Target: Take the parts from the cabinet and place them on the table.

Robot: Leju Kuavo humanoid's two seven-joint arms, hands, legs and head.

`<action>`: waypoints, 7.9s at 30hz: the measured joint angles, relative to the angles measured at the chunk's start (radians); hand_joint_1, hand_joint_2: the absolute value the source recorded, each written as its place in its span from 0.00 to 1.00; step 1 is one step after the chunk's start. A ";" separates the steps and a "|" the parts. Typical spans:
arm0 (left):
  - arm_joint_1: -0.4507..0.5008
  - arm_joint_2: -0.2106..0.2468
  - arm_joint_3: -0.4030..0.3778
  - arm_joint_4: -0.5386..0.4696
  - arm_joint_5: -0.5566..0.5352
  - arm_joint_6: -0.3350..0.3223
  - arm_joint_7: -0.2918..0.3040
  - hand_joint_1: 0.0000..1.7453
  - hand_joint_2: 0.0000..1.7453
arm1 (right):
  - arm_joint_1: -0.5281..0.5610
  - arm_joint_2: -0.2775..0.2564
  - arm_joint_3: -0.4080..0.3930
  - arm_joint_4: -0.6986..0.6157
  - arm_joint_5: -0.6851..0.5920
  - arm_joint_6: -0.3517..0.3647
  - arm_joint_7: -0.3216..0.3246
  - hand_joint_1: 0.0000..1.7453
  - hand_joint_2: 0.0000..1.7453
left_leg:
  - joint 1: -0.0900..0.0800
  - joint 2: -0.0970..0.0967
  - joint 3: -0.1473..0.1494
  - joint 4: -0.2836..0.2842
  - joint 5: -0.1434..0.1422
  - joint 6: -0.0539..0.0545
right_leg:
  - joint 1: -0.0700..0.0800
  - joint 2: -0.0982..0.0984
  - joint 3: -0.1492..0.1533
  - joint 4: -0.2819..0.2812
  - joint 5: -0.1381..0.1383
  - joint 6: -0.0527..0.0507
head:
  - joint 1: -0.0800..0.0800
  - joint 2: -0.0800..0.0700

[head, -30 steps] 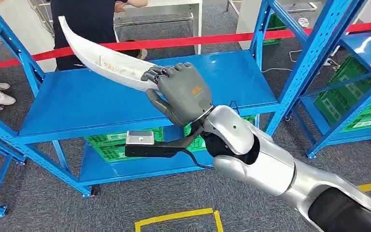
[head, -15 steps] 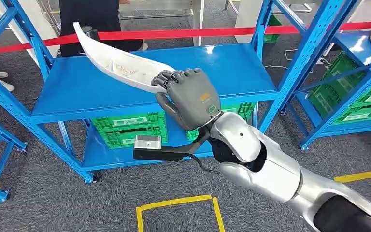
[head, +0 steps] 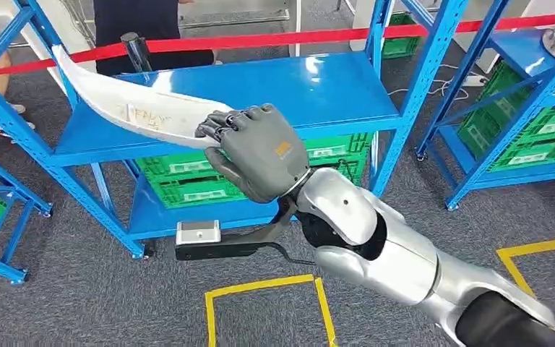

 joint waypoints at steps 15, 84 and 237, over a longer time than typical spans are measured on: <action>-0.002 -0.002 0.007 -0.001 -0.009 -0.006 0.002 0.00 1.00 | -0.016 -0.013 -0.002 0.008 -0.018 0.003 -0.003 1.00 1.00 | -0.021 0.007 -0.004 -0.221 0.083 0.073 | 0.001 0.003 -0.011 0.239 -0.096 0.040 | 0.002 0.000; 0.001 0.012 0.014 0.000 -0.027 -0.008 -0.005 0.00 1.00 | -0.029 -0.026 0.001 0.017 -0.017 -0.012 0.018 1.00 1.00 | -0.011 0.002 -0.048 -0.215 0.115 0.024 | 0.002 -0.001 0.133 -0.019 -0.109 -0.004 | 0.003 0.000; 0.005 -0.005 0.033 0.000 -0.072 -0.011 -0.036 0.00 1.00 | -0.047 -0.034 0.015 0.015 0.006 0.093 -0.015 1.00 1.00 | -0.008 -0.115 0.019 -0.225 0.062 0.026 | 0.007 0.031 0.076 -0.006 -0.061 0.000 | -0.005 0.000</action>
